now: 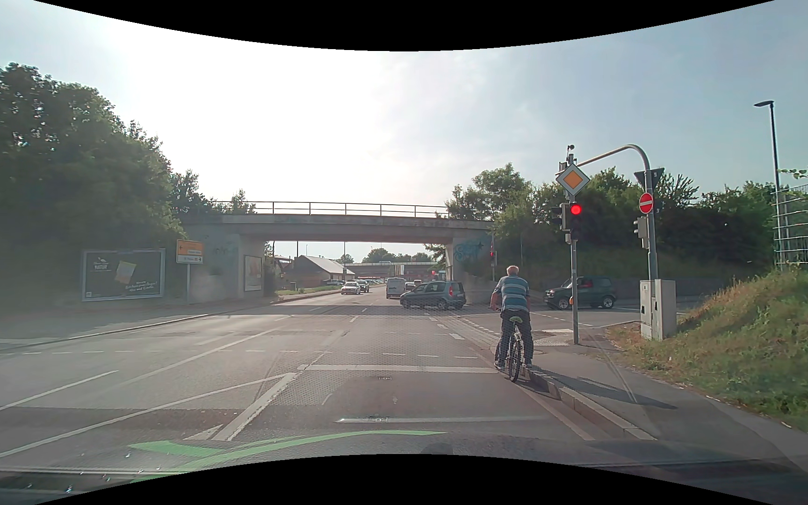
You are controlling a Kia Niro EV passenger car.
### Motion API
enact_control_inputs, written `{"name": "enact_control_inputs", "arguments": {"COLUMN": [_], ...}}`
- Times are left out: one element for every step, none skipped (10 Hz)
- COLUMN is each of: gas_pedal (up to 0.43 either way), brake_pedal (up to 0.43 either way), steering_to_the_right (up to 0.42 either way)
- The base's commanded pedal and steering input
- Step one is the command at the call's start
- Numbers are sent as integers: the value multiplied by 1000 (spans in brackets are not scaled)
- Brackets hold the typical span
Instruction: Follow the waypoints while adhering to traffic rules and regulations
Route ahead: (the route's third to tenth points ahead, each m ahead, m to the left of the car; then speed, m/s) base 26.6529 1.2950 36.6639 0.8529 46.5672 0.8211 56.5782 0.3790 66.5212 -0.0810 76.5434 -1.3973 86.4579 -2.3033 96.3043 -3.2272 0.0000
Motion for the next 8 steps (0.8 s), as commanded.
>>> {"name": "enact_control_inputs", "arguments": {"gas_pedal": [0, 0, 0, 0, 0, 0, 0, 0], "brake_pedal": [299, 305, 305, 305, 305, 299, 305, 299], "steering_to_the_right": [2, 2, 2, 2, 2, 2, 2, 2]}}
